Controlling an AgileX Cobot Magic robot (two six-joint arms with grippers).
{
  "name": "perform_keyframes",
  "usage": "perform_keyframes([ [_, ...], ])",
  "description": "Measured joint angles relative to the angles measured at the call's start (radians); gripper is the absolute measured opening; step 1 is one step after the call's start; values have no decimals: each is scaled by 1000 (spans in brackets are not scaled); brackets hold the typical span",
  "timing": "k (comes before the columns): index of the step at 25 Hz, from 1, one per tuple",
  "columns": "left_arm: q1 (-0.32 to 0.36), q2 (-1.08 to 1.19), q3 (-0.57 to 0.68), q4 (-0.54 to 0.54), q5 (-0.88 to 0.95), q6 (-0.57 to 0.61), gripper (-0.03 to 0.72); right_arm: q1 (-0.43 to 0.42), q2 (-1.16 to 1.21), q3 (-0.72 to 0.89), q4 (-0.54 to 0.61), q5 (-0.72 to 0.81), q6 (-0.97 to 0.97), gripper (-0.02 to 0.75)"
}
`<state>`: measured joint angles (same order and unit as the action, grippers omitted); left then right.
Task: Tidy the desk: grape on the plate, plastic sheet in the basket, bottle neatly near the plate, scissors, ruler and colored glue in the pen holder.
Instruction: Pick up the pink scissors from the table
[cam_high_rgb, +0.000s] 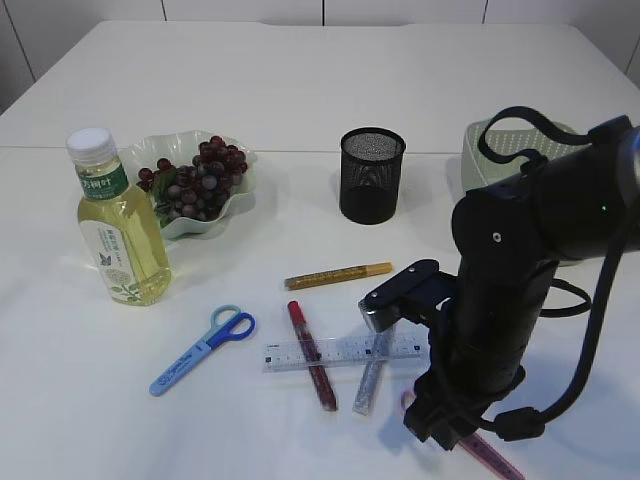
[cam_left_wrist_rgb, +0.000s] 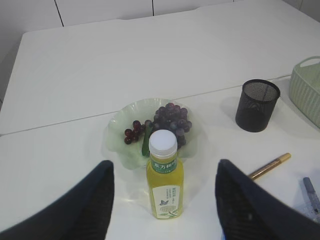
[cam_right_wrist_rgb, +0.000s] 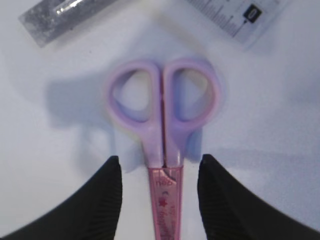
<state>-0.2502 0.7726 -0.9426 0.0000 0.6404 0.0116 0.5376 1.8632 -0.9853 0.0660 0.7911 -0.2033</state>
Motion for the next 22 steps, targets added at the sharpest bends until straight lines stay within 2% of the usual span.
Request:
perform_keyframes([
  [22, 0, 0, 0, 0, 31, 0, 457, 0, 41, -9, 26, 69, -4, 395],
])
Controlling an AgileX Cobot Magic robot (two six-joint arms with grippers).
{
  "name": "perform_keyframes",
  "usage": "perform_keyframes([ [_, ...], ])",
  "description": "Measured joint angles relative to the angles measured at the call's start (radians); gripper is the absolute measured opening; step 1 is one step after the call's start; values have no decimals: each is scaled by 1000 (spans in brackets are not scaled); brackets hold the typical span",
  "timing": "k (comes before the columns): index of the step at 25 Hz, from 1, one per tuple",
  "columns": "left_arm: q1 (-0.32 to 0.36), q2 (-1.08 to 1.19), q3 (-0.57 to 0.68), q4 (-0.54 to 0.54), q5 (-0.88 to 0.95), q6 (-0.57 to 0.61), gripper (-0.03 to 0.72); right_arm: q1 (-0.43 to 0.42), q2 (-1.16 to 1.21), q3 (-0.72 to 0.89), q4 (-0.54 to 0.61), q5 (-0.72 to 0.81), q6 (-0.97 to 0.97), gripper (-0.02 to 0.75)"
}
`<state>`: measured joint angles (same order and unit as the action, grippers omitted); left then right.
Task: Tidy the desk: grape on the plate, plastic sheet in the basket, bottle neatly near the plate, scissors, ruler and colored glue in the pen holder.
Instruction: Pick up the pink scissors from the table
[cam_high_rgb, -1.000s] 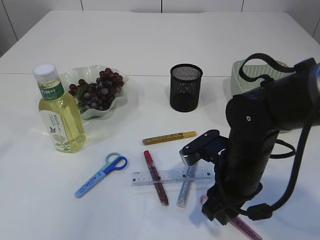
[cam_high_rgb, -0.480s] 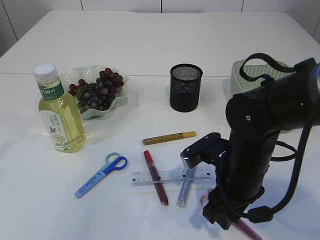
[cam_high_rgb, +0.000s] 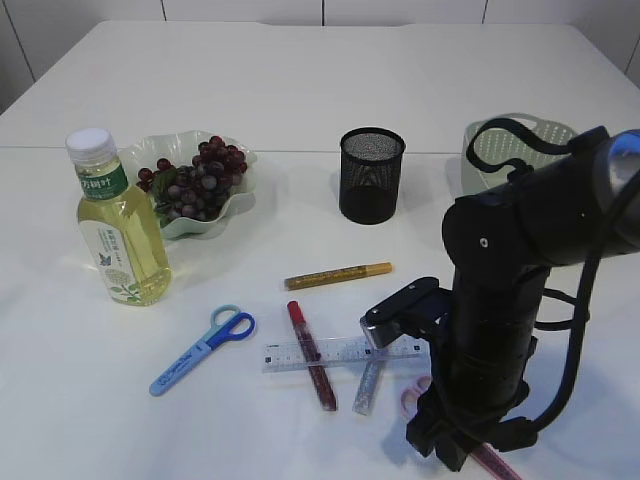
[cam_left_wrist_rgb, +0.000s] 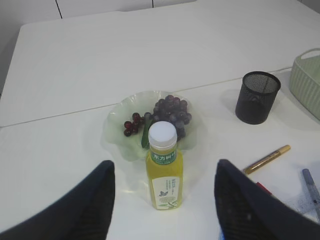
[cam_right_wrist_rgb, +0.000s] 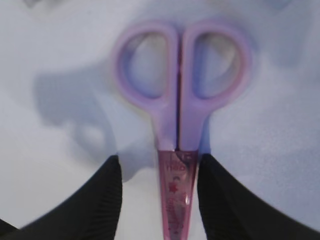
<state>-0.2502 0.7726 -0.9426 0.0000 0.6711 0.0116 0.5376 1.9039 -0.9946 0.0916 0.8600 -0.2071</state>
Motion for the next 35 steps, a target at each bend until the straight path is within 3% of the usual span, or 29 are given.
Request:
perform_keyframes([
  [27, 0, 0, 0, 0, 21, 0, 447, 0, 12, -13, -30, 4, 0, 394],
  [35, 0, 0, 0, 0, 21, 0, 438, 0, 12, -13, -36, -5, 14, 302],
])
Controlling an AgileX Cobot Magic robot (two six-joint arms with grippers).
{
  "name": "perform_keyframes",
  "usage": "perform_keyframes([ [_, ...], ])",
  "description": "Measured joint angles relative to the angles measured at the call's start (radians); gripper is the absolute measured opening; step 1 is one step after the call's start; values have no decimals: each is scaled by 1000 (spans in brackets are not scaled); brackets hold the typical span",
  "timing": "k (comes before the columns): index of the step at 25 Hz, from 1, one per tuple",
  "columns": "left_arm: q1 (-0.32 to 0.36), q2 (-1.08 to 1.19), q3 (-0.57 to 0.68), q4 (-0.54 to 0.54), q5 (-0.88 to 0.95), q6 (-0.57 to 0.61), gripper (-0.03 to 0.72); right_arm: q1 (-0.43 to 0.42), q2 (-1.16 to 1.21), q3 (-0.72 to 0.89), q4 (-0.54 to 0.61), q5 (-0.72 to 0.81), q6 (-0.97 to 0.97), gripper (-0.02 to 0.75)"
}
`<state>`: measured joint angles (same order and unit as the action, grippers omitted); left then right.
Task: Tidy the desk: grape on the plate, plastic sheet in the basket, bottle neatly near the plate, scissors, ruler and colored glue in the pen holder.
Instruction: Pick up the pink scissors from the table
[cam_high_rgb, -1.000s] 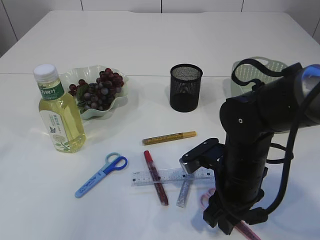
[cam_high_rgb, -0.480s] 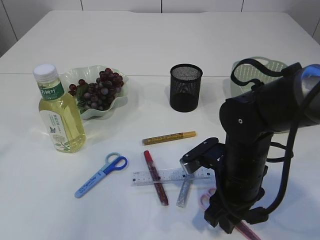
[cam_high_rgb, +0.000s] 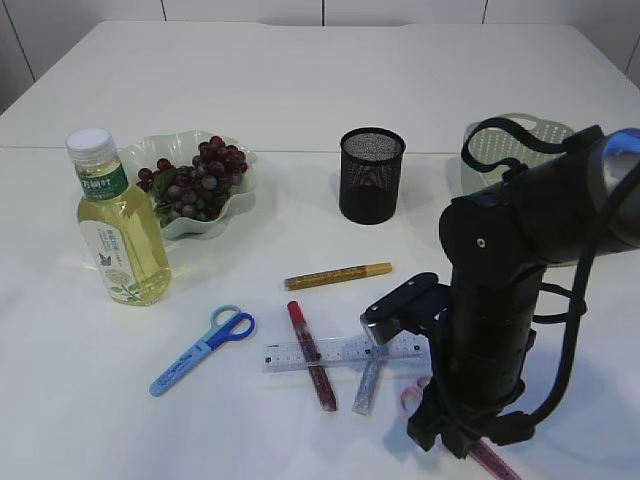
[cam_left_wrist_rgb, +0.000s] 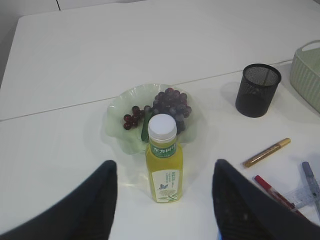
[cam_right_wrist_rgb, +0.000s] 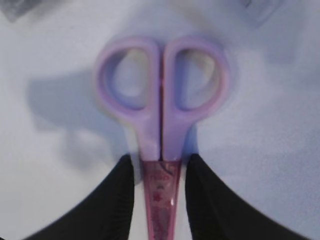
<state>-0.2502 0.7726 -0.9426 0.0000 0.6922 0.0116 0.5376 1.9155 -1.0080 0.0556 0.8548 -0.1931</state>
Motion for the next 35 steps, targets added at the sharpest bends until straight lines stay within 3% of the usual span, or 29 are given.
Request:
perform_keyframes([
  [8, 0, 0, 0, 0, 0, 0, 433, 0, 0, 0, -4, -11, 22, 174],
  [35, 0, 0, 0, 0, 0, 0, 426, 0, -25, 51, 31, 1, 34, 165],
])
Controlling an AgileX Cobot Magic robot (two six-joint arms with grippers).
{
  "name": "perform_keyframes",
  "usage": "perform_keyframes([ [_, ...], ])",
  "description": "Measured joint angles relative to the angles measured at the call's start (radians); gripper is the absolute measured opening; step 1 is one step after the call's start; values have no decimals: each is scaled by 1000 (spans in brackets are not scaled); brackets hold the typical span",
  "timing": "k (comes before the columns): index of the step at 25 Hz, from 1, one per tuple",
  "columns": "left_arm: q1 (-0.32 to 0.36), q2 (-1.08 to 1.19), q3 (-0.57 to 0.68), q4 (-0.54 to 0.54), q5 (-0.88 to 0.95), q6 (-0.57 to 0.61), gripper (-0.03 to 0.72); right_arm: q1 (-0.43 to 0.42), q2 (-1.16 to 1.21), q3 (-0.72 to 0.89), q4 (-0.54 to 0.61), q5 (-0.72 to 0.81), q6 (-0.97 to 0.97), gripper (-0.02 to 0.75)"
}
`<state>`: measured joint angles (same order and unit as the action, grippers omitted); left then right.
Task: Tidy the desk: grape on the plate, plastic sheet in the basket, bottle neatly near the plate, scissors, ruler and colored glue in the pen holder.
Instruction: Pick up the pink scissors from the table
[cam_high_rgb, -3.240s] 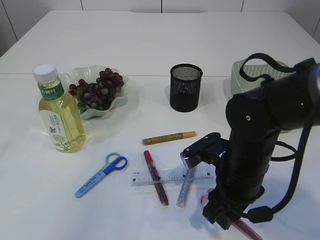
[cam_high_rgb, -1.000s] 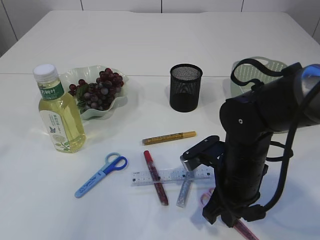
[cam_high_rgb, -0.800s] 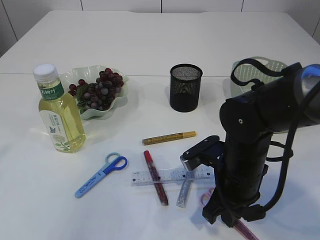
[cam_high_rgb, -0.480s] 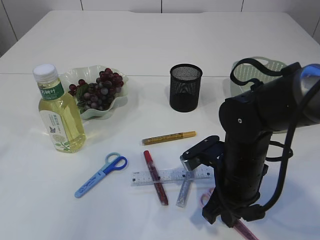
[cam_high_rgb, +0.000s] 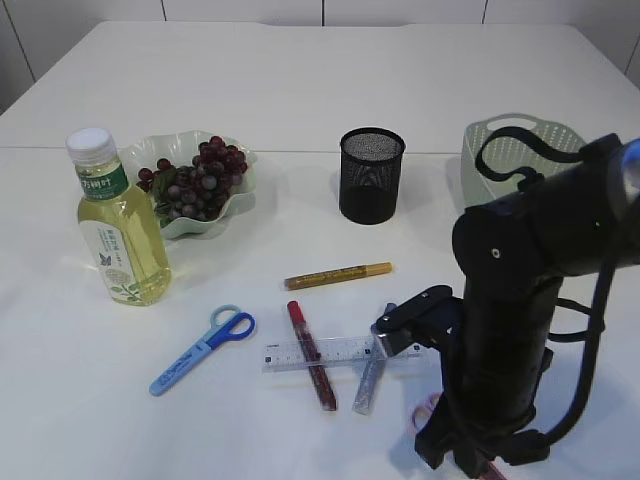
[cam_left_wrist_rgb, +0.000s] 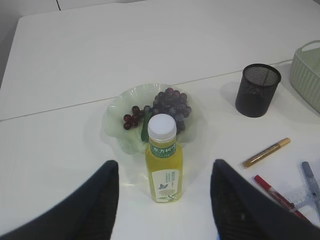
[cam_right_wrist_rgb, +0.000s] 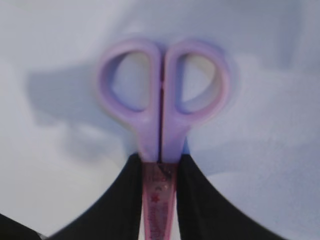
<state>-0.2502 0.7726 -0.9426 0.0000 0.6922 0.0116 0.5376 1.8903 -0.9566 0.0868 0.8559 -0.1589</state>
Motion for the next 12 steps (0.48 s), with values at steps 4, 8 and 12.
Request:
perform_keyframes([
  [4, 0, 0, 0, 0, 0, 0, 426, 0, -34, 44, 2, -25, 2, 164],
  [8, 0, 0, 0, 0, 0, 0, 426, 0, -64, 51, 2, -44, 9, 164],
  [12, 0, 0, 0, 0, 0, 0, 426, 0, -106, 51, 2, -60, 16, 164],
])
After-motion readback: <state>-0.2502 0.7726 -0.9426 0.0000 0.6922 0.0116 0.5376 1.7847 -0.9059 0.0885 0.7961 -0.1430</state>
